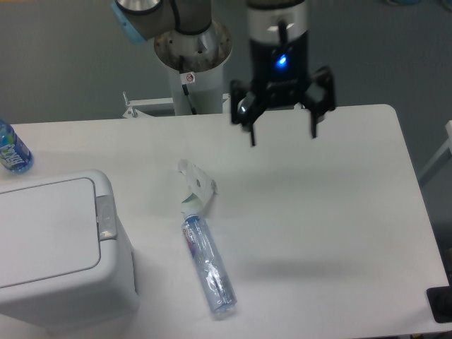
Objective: Open the trash can
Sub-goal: 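Move the gripper over the grey button edge of the white trash can lid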
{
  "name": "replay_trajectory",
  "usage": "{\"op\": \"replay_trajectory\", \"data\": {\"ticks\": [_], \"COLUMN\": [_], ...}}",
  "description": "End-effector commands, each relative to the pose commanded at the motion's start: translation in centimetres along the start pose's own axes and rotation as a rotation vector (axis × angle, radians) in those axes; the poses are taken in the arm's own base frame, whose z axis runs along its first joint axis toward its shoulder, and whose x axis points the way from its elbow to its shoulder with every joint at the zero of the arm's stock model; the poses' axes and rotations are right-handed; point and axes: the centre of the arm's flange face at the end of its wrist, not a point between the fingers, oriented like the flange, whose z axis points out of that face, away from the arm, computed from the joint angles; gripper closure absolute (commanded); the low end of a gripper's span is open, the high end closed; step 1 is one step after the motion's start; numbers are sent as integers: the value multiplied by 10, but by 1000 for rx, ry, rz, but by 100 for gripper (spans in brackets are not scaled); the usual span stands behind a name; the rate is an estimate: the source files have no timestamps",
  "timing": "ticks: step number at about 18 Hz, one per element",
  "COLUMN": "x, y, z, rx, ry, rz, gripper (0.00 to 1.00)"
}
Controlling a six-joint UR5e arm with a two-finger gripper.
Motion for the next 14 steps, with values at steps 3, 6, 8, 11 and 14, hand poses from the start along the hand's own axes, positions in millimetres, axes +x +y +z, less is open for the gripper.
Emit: {"op": "replay_trajectory", "data": {"ticks": [3, 6, 8, 11, 14], "x": [23, 47, 65, 83, 106], "y": [-6, -17, -18, -22, -22], "z": [12, 22, 27, 35, 44], "rx": [-6, 24, 35, 62, 74], "ry": [19, 33, 47, 59, 75], "rz": [12, 15, 38, -6, -22], "gripper": [0, 0, 0, 0, 0]}}
